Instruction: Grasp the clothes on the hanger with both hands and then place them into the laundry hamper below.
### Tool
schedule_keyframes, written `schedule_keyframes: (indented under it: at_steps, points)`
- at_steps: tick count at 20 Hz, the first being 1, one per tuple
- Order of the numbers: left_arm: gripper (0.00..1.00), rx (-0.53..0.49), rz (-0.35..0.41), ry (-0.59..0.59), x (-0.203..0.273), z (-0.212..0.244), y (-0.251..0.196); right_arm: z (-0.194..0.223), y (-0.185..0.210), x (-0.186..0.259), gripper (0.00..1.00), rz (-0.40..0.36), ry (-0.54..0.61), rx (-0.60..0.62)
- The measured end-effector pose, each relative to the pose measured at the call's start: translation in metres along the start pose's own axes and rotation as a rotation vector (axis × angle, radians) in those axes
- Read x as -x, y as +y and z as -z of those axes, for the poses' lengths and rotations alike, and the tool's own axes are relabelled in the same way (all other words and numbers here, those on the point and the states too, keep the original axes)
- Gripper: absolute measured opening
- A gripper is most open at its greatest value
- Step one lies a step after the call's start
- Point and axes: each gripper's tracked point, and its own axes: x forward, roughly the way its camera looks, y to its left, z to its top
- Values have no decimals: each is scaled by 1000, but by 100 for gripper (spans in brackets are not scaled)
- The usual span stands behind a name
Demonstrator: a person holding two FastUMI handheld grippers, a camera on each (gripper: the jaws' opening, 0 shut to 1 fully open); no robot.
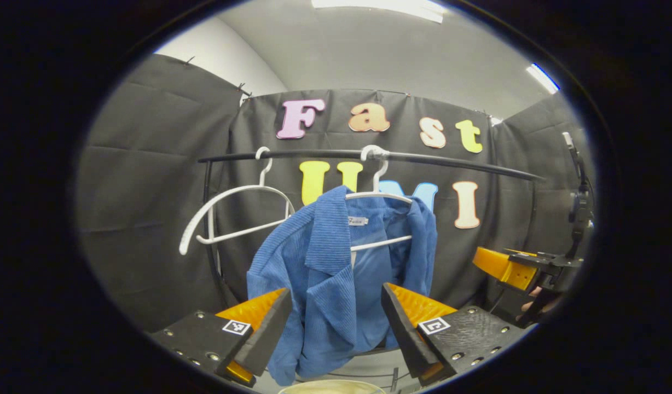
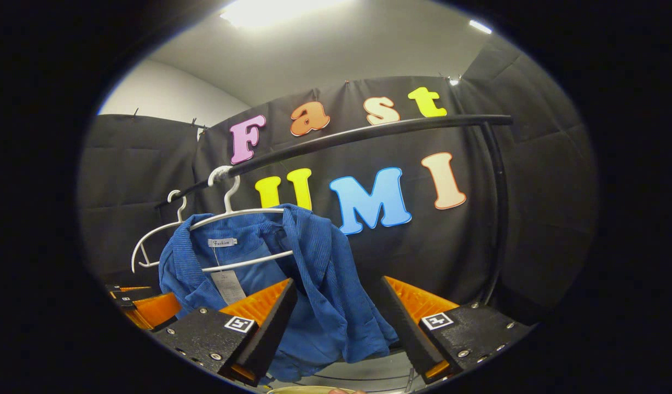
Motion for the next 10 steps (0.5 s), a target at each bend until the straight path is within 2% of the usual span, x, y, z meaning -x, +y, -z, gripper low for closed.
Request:
schedule_keyframes:
  at_steps: [10]
  points:
    - [94, 48, -127, 50, -81, 17, 8, 29, 23, -90, 95, -144, 79, -3]
